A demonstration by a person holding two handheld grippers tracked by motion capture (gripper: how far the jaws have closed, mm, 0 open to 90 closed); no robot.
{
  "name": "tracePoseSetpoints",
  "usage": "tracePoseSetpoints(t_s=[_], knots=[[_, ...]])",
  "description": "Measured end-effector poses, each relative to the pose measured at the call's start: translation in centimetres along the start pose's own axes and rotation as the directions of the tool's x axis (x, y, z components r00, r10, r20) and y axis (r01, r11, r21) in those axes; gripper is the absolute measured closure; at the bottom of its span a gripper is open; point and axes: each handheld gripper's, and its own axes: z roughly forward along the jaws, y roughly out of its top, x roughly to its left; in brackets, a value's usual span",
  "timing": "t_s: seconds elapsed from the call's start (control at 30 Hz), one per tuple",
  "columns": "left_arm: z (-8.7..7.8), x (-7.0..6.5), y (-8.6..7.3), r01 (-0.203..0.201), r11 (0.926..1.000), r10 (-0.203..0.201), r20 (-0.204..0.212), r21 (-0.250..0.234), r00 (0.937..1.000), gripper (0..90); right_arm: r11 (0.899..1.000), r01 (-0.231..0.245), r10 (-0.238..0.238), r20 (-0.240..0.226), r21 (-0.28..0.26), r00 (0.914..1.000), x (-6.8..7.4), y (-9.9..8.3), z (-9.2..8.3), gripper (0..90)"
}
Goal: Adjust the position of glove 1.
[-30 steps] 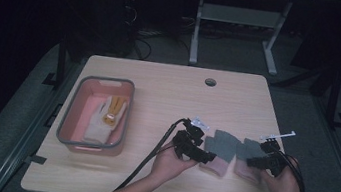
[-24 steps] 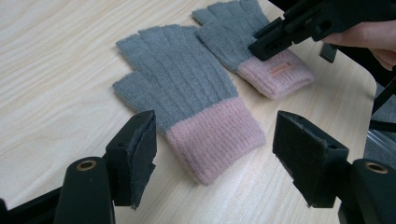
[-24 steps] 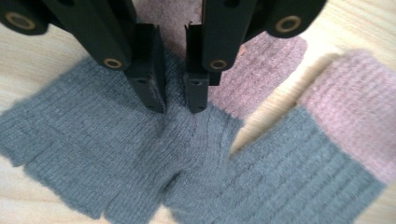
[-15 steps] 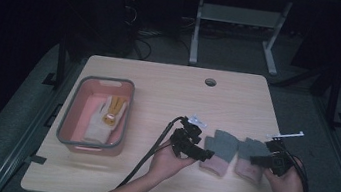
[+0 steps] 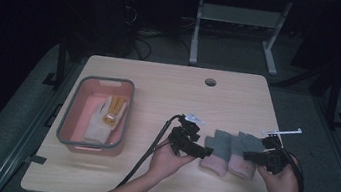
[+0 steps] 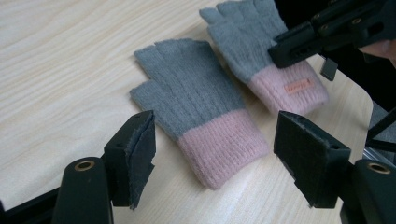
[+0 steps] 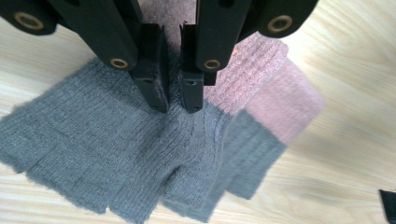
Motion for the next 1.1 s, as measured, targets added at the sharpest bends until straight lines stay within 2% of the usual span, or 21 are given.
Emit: tracePoseSetpoints(t_s=[0.2, 0.4, 0.6, 0.87, 1.1], knots=[[-0.2, 0.3, 0.0, 0.012, 0.9999, -0.012, -0.004, -0.011, 0.9999, 29.6, 1.0, 0.015, -0.015, -0.013, 0.007, 0.9998, 1.5, 0.4, 0.5, 82.9], [-0.4, 0.6, -0.1, 0.017, 0.9997, -0.017, -0.008, -0.015, 0.9998, 29.5, 1.0, 0.011, -0.011, -0.03, -0.006, 0.9995, 3.1, 1.4, 0.9, 82.9], [-1.2, 1.4, -0.5, 0.028, 0.9993, -0.028, -0.014, -0.023, 0.9995, 29.5, 1.0, 0.023, -0.023, -0.028, 0.016, 0.9993, 4.9, 2.7, 2.1, 82.8], [-2.4, 2.7, -1.2, 0.059, 0.9973, -0.06, -0.024, -0.045, 0.9979, 29.5, 0.999, 0.027, -0.026, -0.017, 0.046, 0.9995, 5.7, 3.0, 3.5, 82.7], [-2.3, 3.0, -1.4, 0.062, 0.9975, -0.063, -0.035, -0.034, 0.9974, 29.5, 0.998, -0.019, 0.02, -0.007, 0.057, 0.9998, 5.5, 2.9, 4.7, 82.5]])
